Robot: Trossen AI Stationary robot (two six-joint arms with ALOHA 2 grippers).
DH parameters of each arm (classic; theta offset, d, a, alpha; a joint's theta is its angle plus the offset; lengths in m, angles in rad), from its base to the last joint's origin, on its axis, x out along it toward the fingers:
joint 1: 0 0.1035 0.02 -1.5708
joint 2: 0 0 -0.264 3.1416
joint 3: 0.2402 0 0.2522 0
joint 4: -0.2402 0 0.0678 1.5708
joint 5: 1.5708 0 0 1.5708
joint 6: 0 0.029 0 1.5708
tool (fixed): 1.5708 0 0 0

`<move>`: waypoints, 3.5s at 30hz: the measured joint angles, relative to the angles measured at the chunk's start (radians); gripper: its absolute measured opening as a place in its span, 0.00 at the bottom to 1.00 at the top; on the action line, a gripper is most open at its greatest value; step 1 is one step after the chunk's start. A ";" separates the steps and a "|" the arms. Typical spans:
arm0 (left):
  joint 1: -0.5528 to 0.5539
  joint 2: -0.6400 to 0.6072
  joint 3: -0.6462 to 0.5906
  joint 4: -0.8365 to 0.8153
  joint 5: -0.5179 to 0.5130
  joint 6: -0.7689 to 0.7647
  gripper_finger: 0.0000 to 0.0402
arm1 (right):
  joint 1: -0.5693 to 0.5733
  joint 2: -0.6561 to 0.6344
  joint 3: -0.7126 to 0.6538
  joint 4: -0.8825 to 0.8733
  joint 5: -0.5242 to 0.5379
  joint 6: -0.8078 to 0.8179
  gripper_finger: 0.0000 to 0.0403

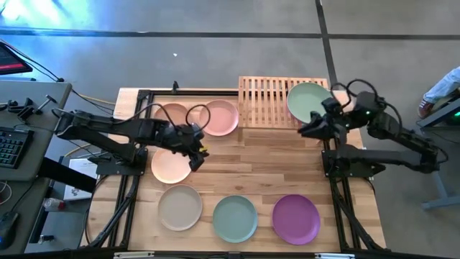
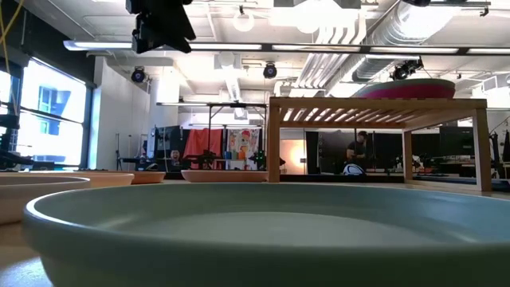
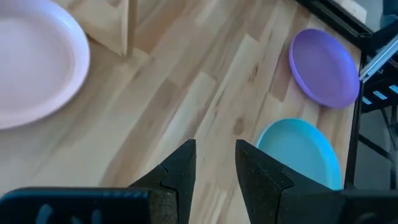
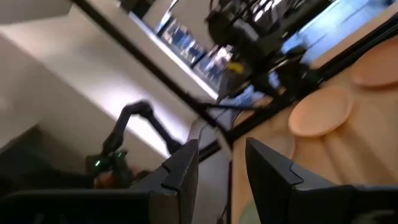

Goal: Place and stack plates onto a shelf
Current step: Stack the purple plate on top of the green plate on the shelf

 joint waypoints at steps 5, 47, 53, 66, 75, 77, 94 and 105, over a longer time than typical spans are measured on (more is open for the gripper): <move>-0.027 0.041 0.000 0.019 0.000 -0.038 0.25 | 0.139 0.053 0.000 -0.005 0.000 -0.042 0.28; -0.071 0.099 0.000 0.128 -0.005 -0.161 0.25 | 0.776 0.686 -0.001 -0.362 0.532 -0.387 0.28; -0.071 0.099 0.000 0.129 -0.005 -0.160 0.25 | 0.805 0.790 -0.001 -0.360 0.544 -0.412 0.28; -0.071 0.099 0.000 0.128 -0.037 -0.160 0.25 | 0.817 0.942 -0.001 -0.352 0.575 -0.427 0.28; -0.070 0.099 0.000 0.129 -0.040 -0.159 0.25 | 0.817 0.995 -0.001 -0.352 0.567 -0.449 0.28; -0.070 0.099 0.000 0.128 -0.039 -0.159 0.25 | 0.816 1.008 -0.001 -0.351 0.569 -0.448 0.28; -0.067 0.099 0.000 0.128 -0.057 -0.148 0.25 | 0.816 1.021 0.002 -0.365 0.524 -0.445 0.03; -0.055 0.099 0.000 0.127 -0.059 -0.124 0.25 | 0.800 0.928 0.000 -0.402 0.498 -0.371 0.00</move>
